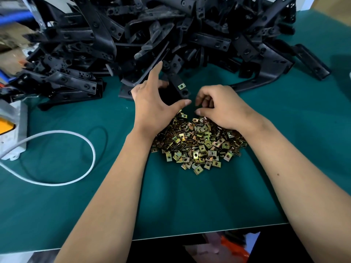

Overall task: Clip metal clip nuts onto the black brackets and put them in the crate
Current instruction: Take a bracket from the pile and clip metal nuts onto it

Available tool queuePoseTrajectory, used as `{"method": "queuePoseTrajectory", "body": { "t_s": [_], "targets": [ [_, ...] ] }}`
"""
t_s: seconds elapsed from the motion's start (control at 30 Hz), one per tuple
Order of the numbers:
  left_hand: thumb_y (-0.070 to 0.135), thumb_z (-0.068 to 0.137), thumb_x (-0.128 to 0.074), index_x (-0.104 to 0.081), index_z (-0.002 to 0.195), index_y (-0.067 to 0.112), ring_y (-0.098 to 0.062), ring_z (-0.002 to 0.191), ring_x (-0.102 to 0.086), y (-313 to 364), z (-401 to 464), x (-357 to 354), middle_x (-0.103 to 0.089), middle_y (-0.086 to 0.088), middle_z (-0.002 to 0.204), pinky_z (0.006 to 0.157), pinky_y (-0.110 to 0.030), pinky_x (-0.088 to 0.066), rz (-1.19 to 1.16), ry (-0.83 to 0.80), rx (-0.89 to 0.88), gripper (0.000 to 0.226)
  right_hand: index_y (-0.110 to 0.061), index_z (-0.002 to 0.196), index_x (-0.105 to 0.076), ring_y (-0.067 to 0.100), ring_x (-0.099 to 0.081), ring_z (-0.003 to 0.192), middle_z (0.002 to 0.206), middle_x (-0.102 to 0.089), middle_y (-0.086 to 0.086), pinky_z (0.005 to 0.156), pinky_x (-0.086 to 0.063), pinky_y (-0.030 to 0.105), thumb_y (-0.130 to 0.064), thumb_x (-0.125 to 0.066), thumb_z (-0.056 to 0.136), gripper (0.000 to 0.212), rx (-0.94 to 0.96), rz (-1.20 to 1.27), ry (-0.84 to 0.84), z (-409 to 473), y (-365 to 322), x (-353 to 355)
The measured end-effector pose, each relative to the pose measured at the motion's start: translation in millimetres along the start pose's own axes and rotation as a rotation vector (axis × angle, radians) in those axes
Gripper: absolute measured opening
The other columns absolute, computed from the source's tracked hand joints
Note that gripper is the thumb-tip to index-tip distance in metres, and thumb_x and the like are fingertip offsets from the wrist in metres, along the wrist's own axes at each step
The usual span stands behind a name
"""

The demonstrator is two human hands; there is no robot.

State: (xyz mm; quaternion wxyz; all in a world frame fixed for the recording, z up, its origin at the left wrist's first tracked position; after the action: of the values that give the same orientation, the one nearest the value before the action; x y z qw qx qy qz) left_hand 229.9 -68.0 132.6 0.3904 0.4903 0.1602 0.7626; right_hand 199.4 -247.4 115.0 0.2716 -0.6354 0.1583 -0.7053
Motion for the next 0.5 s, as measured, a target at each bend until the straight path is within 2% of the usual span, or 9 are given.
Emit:
{"method": "queuePoseTrajectory", "body": {
  "t_s": [0.1,0.2,0.3,0.37,0.43,0.5],
  "targets": [
    [0.059,0.068,-0.086,-0.034,0.157,0.023,-0.019,0.121,-0.057,-0.1,-0.1,-0.1,-0.069,0.009,0.110,0.108,-0.027,-0.020,-0.005,-0.002,0.000,0.109,-0.023,0.101,-0.072,0.012,-0.060,0.077,0.084,-0.063,-0.008,0.065,-0.041,0.021,-0.026,-0.081,0.089,0.016,-0.018,-0.041,0.015,-0.5,0.9,1.1],
    [0.061,0.068,-0.085,-0.034,0.157,0.024,-0.018,0.121,-0.057,-0.4,-0.6,0.3,-0.069,0.010,0.110,0.105,-0.025,-0.018,0.000,-0.002,0.006,0.110,-0.021,0.087,-0.071,0.014,-0.056,0.081,0.080,-0.057,-0.010,0.073,-0.037,0.028,-0.035,-0.079,0.090,0.017,-0.045,-0.154,0.011,-0.5,2.7,3.7],
    [0.061,0.068,-0.085,-0.035,0.156,0.022,-0.016,0.119,-0.058,0.6,-0.5,1.7,-0.069,0.010,0.109,0.108,-0.027,-0.020,-0.003,0.003,0.001,0.109,-0.022,0.081,-0.069,0.013,-0.057,0.079,0.078,-0.059,-0.013,0.071,-0.036,0.029,-0.038,-0.078,0.090,0.020,-0.080,-0.137,0.008,-1.7,6.1,6.6],
    [0.060,0.068,-0.085,-0.035,0.156,0.022,-0.016,0.118,-0.059,1.5,-0.5,2.0,-0.070,0.010,0.109,0.113,-0.032,-0.025,-0.010,-0.001,-0.002,0.108,-0.021,0.084,-0.068,0.012,-0.063,0.077,0.080,-0.067,-0.009,0.069,-0.043,0.030,-0.035,-0.076,0.092,0.018,-0.093,-0.010,0.086,-2.6,7.4,12.3],
    [0.060,0.068,-0.085,-0.035,0.157,0.022,-0.017,0.118,-0.059,2.8,-0.2,1.6,-0.070,0.009,0.109,0.117,-0.043,-0.031,-0.020,-0.012,-0.004,0.109,-0.018,0.089,-0.068,0.006,-0.065,0.068,0.077,-0.073,-0.004,0.066,-0.050,0.023,-0.028,-0.074,0.095,0.013,-0.116,0.291,0.189,-4.3,9.7,19.2],
    [0.061,0.067,-0.086,-0.035,0.157,0.023,-0.018,0.119,-0.060,4.4,-0.3,1.4,-0.069,0.009,0.110,0.115,-0.048,-0.034,-0.023,-0.023,-0.009,0.110,-0.016,0.097,-0.071,0.006,-0.064,0.066,0.076,-0.075,-0.002,0.063,-0.051,0.019,-0.019,-0.071,0.098,0.003,-0.128,0.618,0.247,-5.2,12.9,22.8]
  ]
}}
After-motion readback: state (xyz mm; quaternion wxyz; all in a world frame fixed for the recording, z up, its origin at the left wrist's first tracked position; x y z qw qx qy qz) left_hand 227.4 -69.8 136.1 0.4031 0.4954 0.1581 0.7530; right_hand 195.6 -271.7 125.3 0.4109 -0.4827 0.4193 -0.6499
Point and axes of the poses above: each hand's wrist, its own z-axis towards the middle knuckle, its own x-axis out of the back of the hand, y = z × x, the point moved 9 cm from there along z, towards the middle knuckle
